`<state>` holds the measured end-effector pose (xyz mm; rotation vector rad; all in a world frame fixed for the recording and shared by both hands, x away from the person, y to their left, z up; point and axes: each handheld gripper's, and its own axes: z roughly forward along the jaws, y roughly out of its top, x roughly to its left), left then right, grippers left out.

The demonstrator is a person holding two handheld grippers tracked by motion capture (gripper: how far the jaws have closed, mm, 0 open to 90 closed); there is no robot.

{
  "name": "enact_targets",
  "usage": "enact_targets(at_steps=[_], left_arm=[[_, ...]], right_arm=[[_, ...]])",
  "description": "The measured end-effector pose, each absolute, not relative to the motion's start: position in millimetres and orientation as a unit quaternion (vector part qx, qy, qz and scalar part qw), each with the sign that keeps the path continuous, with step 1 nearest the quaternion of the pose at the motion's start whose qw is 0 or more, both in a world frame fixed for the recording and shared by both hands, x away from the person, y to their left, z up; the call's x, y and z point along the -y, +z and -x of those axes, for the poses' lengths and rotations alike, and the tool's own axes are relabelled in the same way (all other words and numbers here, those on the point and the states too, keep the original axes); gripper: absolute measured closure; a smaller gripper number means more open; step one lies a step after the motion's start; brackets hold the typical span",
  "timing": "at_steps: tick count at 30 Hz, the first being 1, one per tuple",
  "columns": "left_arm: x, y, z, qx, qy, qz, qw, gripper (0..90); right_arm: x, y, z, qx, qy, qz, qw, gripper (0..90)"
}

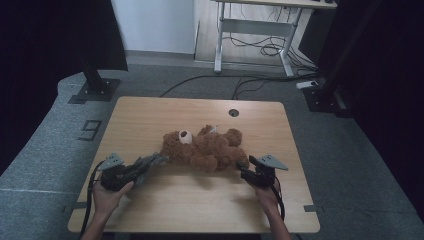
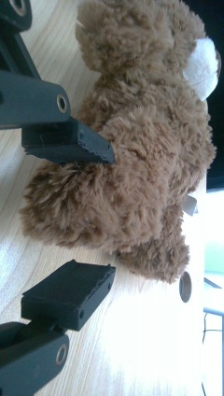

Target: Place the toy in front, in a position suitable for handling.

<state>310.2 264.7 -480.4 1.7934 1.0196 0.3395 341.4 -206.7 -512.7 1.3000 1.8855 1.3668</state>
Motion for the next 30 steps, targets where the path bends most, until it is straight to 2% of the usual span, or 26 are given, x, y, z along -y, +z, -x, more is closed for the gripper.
enact_targets(at_steps=[19, 23, 24, 30], left_arm=[[-224.2, -440.4, -319.3, -0.372, 0.14, -0.74, 0.543, 76.3], [-214.4, -435.0, -323.2, -0.363, 0.142, -0.741, 0.546, 76.4], [-211.9, -434.0, -324.6, -0.361, 0.142, -0.742, 0.546, 76.4], [-190.8, -432.2, -337.7, -0.35, 0.135, -0.751, 0.543, 76.4]], right_arm=[[205.4, -519.8, -348.3, -0.695, 0.497, -0.476, 0.21, 31.5], [204.2, -521.0, -349.8, -0.695, 0.501, -0.474, 0.205, 33.7], [203.3, -521.4, -350.0, -0.695, 0.504, -0.472, 0.201, 38.4], [202.6, -521.0, -350.6, -0.698, 0.507, -0.464, 0.201, 44.5]])
